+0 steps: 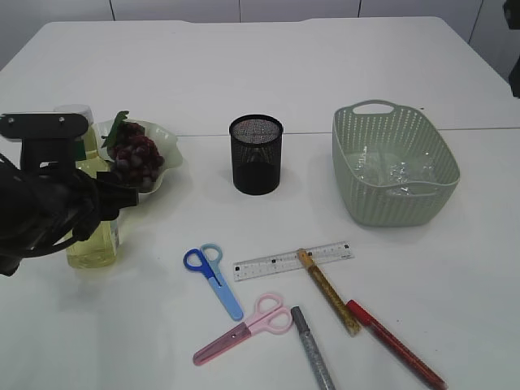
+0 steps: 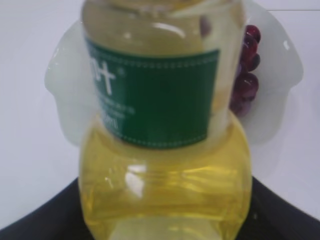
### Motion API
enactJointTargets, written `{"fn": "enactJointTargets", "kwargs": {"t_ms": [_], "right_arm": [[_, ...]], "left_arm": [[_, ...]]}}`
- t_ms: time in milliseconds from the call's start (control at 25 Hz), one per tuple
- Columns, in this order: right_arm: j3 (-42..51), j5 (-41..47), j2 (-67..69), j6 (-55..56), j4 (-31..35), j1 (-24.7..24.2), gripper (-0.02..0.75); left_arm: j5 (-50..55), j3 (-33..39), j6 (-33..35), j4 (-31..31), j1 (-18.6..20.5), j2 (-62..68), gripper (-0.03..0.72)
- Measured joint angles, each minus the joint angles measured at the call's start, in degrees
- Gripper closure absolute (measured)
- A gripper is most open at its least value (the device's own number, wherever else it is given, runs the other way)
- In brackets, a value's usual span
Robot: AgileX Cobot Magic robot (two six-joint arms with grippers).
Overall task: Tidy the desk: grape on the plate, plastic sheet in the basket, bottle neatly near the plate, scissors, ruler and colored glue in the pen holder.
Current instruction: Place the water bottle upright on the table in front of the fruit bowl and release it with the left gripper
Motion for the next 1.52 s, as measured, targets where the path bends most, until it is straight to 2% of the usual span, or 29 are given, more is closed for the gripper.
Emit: {"fn": "enactJointTargets", "kwargs": {"t_ms": [320,880,1160,1520], "right_arm": [[0.0,0.0,0.0,0.0,0.0,0.0,0.421],[0.0,0.0,0.0,0.0,0.0,0.0,0.421],[0.0,0.0,0.0,0.0,0.0,0.0,0.421],[0.0,0.0,0.0,0.0,0.0,0.0,0.421]], "left_arm": [[-3.3,-0.5,0.1,0.8,0.0,0.0,0.197],[-6.8,-0.6,4.9,0.8,0.0,-0.6,0.161],[-9.1,0.0,11.5,-5.9,0.0,-0.6,0.131],[-11.9,1.3,13.4,-7.9,0.0,-3.0,0.13]]}}
